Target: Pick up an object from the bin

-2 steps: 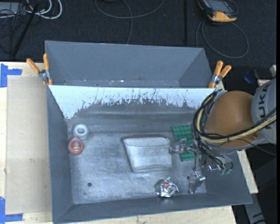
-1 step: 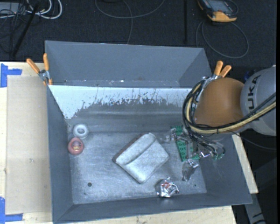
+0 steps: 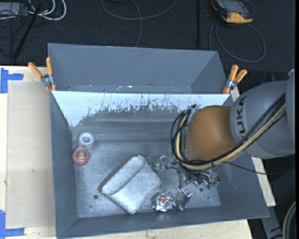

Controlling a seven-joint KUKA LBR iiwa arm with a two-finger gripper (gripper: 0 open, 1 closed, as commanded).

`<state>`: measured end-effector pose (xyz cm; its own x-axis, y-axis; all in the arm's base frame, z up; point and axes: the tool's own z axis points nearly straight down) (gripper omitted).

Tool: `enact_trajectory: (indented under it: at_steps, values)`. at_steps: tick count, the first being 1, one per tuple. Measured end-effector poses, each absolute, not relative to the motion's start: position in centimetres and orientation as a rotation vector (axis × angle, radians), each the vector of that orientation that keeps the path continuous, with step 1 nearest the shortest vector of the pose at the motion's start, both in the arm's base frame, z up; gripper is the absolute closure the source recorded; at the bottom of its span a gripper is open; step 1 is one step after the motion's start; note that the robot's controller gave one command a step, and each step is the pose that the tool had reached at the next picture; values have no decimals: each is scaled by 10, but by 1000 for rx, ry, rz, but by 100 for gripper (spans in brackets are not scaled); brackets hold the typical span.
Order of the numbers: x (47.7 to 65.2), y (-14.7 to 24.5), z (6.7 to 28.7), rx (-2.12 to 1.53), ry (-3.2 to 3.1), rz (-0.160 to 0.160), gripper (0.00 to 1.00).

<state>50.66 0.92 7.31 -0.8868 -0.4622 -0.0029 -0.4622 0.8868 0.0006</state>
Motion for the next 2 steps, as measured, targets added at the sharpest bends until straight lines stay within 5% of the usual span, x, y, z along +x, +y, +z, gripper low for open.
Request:
enact_trajectory:
  at_steps: [1, 2]
  values:
    - [482, 15, 81, -924, 2964, -14, 0]
    - [484, 17, 77, -741, 3008, -19, 0]
